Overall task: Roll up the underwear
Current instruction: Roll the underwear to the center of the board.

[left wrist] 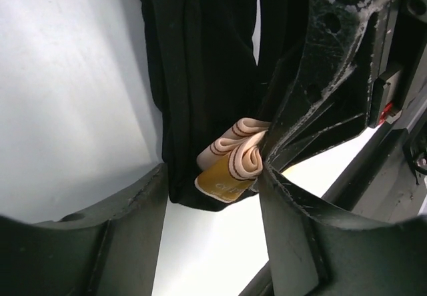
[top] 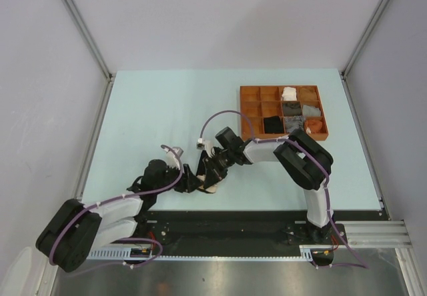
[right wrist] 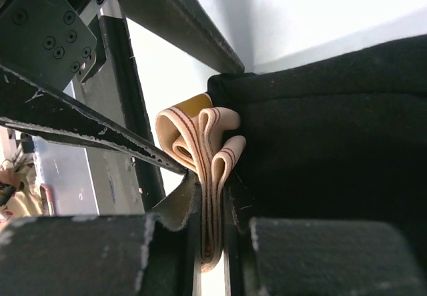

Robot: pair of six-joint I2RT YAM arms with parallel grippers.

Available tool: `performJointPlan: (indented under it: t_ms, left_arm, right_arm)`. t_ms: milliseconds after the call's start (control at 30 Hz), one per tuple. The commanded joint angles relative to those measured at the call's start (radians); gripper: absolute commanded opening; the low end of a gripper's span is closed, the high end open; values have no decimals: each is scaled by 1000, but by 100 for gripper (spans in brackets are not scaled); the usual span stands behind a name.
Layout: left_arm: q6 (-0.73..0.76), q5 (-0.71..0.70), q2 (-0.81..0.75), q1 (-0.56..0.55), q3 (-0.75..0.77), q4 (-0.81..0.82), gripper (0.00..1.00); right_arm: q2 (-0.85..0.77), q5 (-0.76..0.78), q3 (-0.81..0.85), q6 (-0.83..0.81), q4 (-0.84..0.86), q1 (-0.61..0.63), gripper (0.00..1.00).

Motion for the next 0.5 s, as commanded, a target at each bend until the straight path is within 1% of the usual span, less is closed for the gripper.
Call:
performJointPlan:
  t_ms: [0,33,67,133,167,200,233,267,300,333,367,400,433,467]
  left_arm:
    - [10,4,61,-13,24,38,56]
    - [9,0,66,-16,24,43,52]
    - [6,-5,73,-18,24,49,44]
    - [1,-13,101,-19,24,72,30]
    - [0,-13,112,-19,25,76,15]
    - [0,-16,135,-19,30,61,8]
    - [1,-29,144,-19,45,44,0]
    - [4,-37,150,-19,54,-1,0]
    - [1,-48,155,-18,71,-28,0]
    - [-3,-49,153,-19,79,-40,0]
    - [-10,-54,153,-18,91,-98,0]
    - [-11,-59,150,-19,125,-135,0]
    - [-13,-74,146,-18,143,-178,0]
    - [-16,-82,141,-18,162,-266,0]
  right_arm:
    - [44,53,40,-29,-12,-16,0]
    - [44,50,41,-29,-13,-18,0]
    - [44,50,43,-32,-15,-18,0]
    - [37,53,47,-32,-21,-19,1]
    - [30,57,47,-35,-26,-22,2]
    - [23,62,52,-38,-39,-25,5]
    - [-2,67,54,-44,-50,-28,15]
    - [-12,80,55,-59,-64,-42,23]
    - [-29,90,61,-70,-97,-51,38]
    - [-66,115,64,-81,-119,-62,43]
    - [-89,132,67,-101,-141,-87,54]
    - [-112,152,75,-108,-186,-100,70]
    - [-164,180,80,-110,-210,-117,73]
    - [-193,201,81,-110,-226,-142,74]
